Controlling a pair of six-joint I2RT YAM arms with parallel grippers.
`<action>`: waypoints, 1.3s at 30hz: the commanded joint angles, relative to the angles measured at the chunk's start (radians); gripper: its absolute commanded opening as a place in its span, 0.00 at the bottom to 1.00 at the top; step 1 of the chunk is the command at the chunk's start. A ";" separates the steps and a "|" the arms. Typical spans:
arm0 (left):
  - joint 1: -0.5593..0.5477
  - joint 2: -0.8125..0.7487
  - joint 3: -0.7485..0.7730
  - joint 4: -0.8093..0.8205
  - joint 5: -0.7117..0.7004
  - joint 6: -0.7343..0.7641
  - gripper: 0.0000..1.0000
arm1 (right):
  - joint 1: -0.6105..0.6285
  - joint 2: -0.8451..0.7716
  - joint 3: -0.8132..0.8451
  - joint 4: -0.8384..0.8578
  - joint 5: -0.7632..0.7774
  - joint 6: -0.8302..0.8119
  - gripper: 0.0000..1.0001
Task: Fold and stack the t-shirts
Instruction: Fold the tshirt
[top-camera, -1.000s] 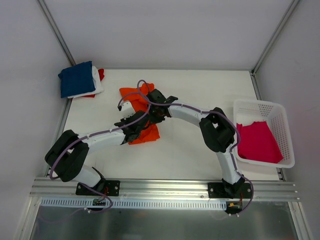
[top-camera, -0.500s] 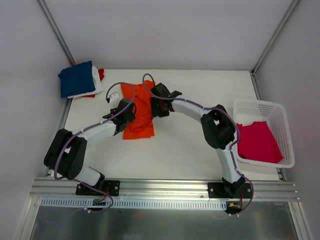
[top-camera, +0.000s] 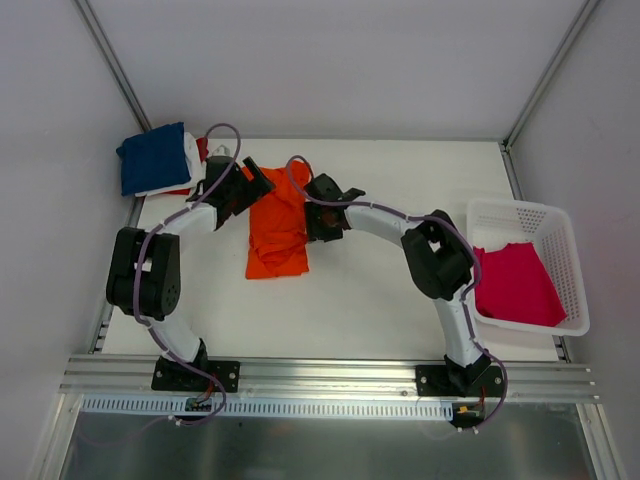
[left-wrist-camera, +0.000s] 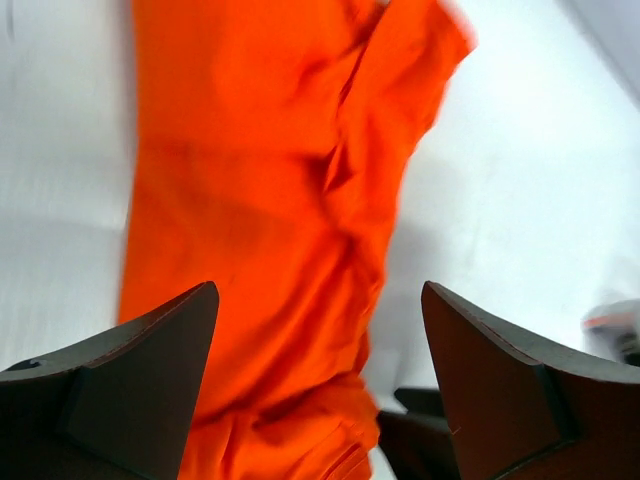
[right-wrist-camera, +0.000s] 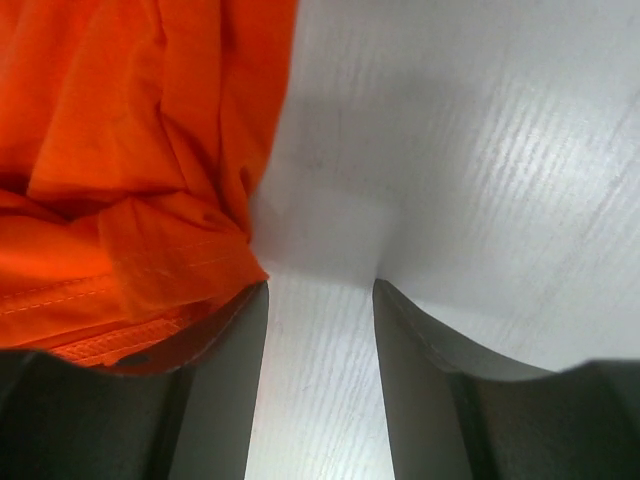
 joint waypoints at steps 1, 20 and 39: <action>0.099 -0.013 0.125 0.088 0.158 0.087 0.84 | 0.003 -0.090 -0.022 -0.022 0.054 -0.017 0.50; 0.121 -0.657 -0.054 -0.145 0.170 0.082 0.00 | 0.115 -0.247 0.143 -0.215 0.071 0.010 0.00; 0.121 -0.847 -0.116 -0.305 0.126 0.214 0.00 | 0.295 -0.098 0.142 -0.178 0.108 0.253 0.01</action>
